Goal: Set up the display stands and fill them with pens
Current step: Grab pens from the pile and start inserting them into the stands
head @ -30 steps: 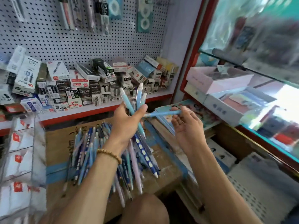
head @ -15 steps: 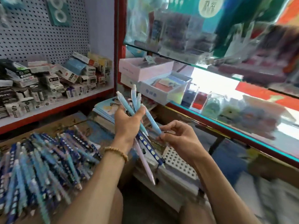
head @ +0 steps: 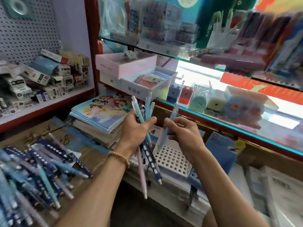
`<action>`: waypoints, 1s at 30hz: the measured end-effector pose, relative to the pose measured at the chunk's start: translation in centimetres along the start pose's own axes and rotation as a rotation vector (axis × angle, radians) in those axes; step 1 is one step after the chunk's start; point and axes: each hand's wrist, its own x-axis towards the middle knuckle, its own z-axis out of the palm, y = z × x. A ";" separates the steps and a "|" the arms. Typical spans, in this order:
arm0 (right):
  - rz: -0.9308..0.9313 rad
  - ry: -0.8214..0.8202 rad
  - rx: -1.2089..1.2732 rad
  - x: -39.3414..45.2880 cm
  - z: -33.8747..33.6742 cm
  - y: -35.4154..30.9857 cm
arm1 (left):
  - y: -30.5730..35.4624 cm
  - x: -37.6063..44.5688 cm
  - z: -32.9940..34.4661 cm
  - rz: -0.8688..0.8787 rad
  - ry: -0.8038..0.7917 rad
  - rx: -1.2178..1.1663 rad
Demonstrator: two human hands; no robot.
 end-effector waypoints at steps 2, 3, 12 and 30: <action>0.022 0.093 0.177 1.2 -0.7 0.0 | -0.6 0.5 0.4 -0.002 -0.069 -0.009; 0.023 0.128 0.239 1.8 -0.8 0.1 | -0.8 0.7 0.6 -0.015 -0.122 -0.016; 0.039 0.179 0.321 4.5 -1.8 3.3 | -5.5 2.8 1.3 -0.156 -0.319 -0.022; -0.051 0.423 -0.483 8.4 -3.3 13.0 | -8.9 8.1 3.8 -0.174 -0.021 0.047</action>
